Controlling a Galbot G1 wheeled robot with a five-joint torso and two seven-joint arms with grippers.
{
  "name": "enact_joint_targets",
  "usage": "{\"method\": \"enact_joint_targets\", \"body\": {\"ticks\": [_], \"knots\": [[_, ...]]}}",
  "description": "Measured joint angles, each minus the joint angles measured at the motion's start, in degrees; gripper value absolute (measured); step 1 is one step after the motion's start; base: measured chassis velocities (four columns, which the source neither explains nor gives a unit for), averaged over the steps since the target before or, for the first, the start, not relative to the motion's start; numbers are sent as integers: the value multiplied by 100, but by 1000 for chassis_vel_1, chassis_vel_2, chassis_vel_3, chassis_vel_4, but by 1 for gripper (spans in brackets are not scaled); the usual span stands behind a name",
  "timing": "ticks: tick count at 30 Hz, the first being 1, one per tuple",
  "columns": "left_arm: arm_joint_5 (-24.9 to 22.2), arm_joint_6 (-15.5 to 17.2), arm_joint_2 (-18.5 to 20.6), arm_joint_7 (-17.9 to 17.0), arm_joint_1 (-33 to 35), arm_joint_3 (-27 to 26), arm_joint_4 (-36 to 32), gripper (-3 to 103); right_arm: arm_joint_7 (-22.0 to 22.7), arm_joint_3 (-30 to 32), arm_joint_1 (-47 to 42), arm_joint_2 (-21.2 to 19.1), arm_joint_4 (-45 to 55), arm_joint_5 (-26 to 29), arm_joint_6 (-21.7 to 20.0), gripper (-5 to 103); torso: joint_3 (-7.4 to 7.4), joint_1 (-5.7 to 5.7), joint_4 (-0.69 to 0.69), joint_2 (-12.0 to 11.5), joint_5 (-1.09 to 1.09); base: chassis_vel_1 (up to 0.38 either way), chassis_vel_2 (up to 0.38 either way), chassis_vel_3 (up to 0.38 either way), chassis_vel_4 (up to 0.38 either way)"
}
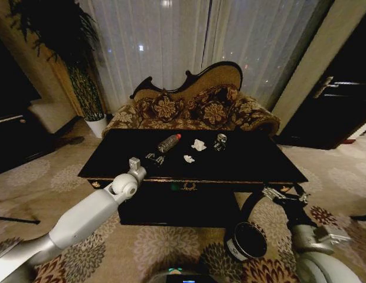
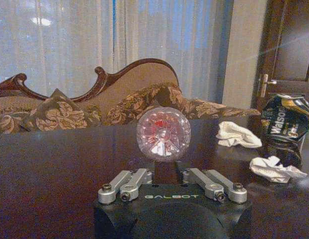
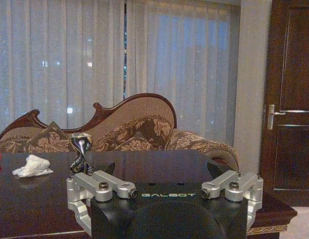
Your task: Move to the front of the table and place the trash on the table into the trash bin.
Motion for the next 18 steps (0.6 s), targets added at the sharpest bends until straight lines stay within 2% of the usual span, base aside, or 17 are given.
{"method": "enact_joint_targets", "body": {"ticks": [1, 2, 4, 5, 8, 10, 12, 16, 17, 18], "knots": [[5, 0, 26, 0, 27, -17, -25, 19, 0, -2, 0, 0, 1, 0, 0, 100, 0, 0, 0, 0, 0, 0, 0, 0, 0], [5, 0, 26, 0, 27, -17, -25, 19, 0, -2, 0, 0, 1, 0, 0, 100, 0, 0, 0, 0, 0, 0, 0, 0, 0], [46, -1, 108, -3, 122, -73, -112, 8, 0, -6, -6, -5, 13, 3, 0, 100, 0, 0, 0, 0, 0, 0, 0, 0, 0], [65, -1, 135, -9, 164, -96, -150, 8, 0, -6, -6, -12, 23, 6, 0, 100, 0, 0, 0, 0, -1, 0, 0, 0, 0], [100, 0, 193, -17, 250, -132, -241, -1, 0, -7, -1, -27, 48, 14, 0, 100, 0, 0, 0, 0, -1, 0, 0, 0, 0], [133, 9, 239, -17, 310, -148, -327, 10, 0, -7, 1, -34, 67, 18, -2, 100, 0, 0, 0, 0, 0, 0, 0, 0, 0], [145, 11, 253, -17, 328, -151, -350, 10, 0, -7, 0, -34, 70, 18, -2, 100, 0, 0, 0, 0, -1, 0, 0, 0, 0], [252, 36, 310, -25, 447, -219, -560, 31, -6, -8, -23, -14, 107, 17, -4, 100, 0, 0, 0, 0, -1, 0, 0, 0, 0], [252, 36, 310, -25, 447, -219, -560, 31, -6, -8, -23, -14, 107, 17, -4, 100, 0, 0, 0, 0, -1, 0, 0, 0, 0], [287, 39, 327, -28, 459, -223, -619, 36, -7, -14, -23, -11, 108, 16, -4, 100, 0, 0, 0, 0, -1, 0, 0, 0, 0]]}}
